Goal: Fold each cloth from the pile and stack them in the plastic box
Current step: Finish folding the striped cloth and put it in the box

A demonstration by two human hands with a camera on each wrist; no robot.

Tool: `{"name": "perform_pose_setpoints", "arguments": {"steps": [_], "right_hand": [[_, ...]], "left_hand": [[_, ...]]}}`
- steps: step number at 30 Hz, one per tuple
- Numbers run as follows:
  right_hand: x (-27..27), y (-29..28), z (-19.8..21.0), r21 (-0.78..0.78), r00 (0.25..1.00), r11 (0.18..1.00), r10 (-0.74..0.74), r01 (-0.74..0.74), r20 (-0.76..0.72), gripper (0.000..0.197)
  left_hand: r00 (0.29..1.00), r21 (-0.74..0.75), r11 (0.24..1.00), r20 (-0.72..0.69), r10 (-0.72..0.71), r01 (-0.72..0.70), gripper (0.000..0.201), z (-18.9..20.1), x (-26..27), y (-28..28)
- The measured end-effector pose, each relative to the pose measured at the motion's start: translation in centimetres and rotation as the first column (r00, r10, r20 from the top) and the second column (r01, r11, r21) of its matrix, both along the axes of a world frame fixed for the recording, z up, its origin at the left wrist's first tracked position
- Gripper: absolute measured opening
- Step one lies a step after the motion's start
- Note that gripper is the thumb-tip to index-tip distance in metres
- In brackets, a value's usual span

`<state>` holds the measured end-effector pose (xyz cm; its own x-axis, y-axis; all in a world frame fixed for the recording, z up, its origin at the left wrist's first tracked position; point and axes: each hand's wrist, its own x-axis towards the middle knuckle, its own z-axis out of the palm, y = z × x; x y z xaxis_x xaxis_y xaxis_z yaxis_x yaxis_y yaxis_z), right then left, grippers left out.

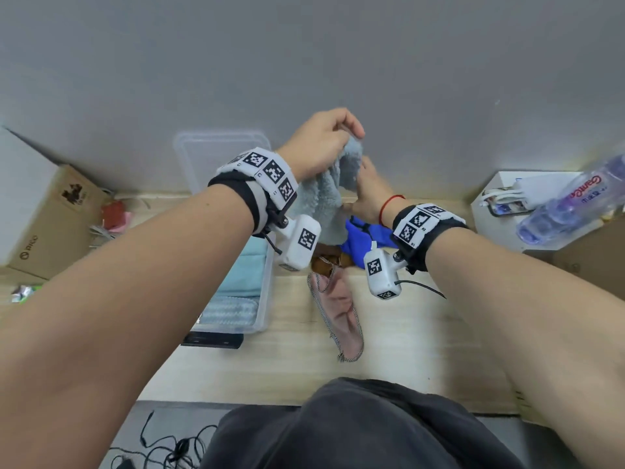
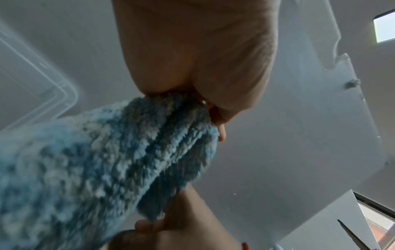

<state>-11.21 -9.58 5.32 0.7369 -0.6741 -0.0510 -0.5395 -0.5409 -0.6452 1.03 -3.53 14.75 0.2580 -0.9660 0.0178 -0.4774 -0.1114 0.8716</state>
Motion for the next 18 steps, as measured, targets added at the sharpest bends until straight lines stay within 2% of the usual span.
{"name": "perform_pose_setpoints", "arguments": {"steps": [2, 4, 5, 6, 9, 11, 12, 13, 15, 16, 18], "right_hand": [[-0.3, 1.6, 1.5, -0.019, 0.998, 0.998, 0.061, -0.061, -0.012, 0.068], [-0.6, 3.4, 2.7, -0.017, 0.995, 0.996, 0.091, -0.092, -0.033, 0.032], [-0.9, 4.1, 3.0, 0.024, 0.997, 0.997, 0.073, -0.073, -0.025, 0.018], [-1.3, 4.8, 3.0, 0.098, 0.999, 0.994, 0.039, -0.038, -0.012, 0.012], [-2.3, 6.6, 1.7, 0.351, 0.977, 0.924, -0.193, 0.15, 0.09, 0.031], [-3.7, 8.2, 0.7, 0.395, 0.917, 0.876, -0.364, 0.277, 0.163, 0.035], [-4.3, 8.6, 0.4, 0.388, 0.894, 0.865, -0.41, 0.318, 0.182, 0.037], [-5.2, 9.5, 0.0, 0.367, 0.884, 0.863, -0.431, 0.347, 0.178, 0.035], [-6.9, 11.1, -0.4, 0.264, 0.893, 0.885, -0.428, 0.383, 0.138, 0.03], [-7.8, 11.9, -0.3, 0.217, 0.898, 0.894, -0.423, 0.392, 0.119, 0.03], [-9.5, 13.3, -0.2, 0.12, 0.901, 0.904, -0.423, 0.411, 0.097, 0.034]], "left_hand": [[0.996, 0.07, 0.994, 0.025, -0.09, 0.088, 0.034, 0.1, -0.4, 1.2], [0.99, 0.101, 0.986, 0.029, -0.137, 0.133, 0.035, -0.1, -0.6, 2.5], [0.989, 0.106, 0.984, 0.02, -0.149, 0.146, 0.035, -0.3, -0.6, 3.2], [0.988, 0.104, 0.982, 0.012, -0.157, 0.155, 0.035, -0.6, -0.7, 4.0], [0.989, 0.111, 0.984, 0.018, -0.145, 0.142, 0.035, -1.9, -0.7, 6.5], [0.991, 0.141, 0.982, 0.037, -0.132, 0.125, 0.026, -3.2, -0.7, 8.5], [0.987, 0.153, 0.981, 0.092, -0.13, 0.115, 0.016, -3.7, -0.8, 9.3], [0.975, 0.173, 0.978, 0.168, -0.149, 0.12, 0.019, -4.4, -1.0, 10.3], [0.929, 0.242, 0.957, 0.29, -0.231, 0.162, 0.05, -6.2, -1.1, 11.7], [0.904, 0.305, 0.932, 0.313, -0.292, 0.195, 0.06, -7.0, -1.3, 12.3], [0.803, 0.438, 0.871, 0.424, -0.418, 0.223, 0.063, -8.6, -2.0, 13.4]]}}
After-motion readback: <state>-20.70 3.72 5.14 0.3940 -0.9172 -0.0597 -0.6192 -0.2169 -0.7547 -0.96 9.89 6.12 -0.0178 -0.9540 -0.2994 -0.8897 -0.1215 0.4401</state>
